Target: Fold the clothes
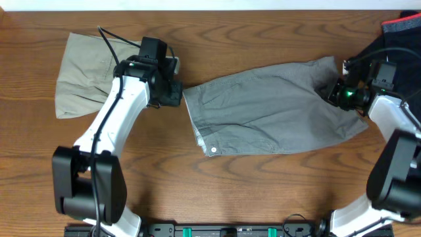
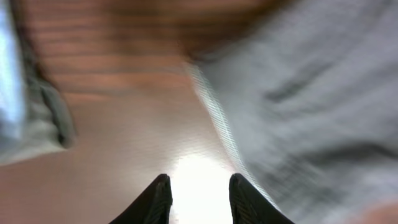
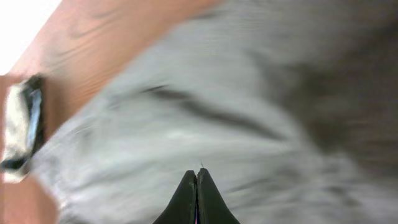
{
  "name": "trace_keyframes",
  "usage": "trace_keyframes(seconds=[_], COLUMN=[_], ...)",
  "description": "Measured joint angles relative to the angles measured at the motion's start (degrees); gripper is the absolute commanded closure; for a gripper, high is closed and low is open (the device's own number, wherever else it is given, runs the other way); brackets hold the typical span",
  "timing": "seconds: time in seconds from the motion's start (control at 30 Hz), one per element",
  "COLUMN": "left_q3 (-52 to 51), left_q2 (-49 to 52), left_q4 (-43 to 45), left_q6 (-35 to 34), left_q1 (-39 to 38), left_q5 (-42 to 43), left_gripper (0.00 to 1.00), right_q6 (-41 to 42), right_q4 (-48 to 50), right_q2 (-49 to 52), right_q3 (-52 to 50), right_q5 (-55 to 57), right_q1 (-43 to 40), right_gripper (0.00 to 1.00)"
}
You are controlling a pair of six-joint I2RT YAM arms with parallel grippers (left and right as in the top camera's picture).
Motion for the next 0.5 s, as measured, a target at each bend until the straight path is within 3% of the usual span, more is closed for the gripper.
trace_keyframes(seconds=[0.3,0.5], left_q3=[-5.99,-12.74], left_q2=[-0.39,-0.39], left_q4=[-2.60,5.86], left_q6=[-3.30,-3.80], left_q1=[-10.19,-16.15], left_q5=[10.86,9.05], left_gripper=[0.67,0.66], right_q6=[-0.15,2.71], right_q4=[-11.52,-12.55], right_q2=[-1.88,-1.77], right_q3=[0.02,0.02], right_q5=[9.90,18.36], right_q1=[12.41,16.55], right_gripper=[0.99,0.99])
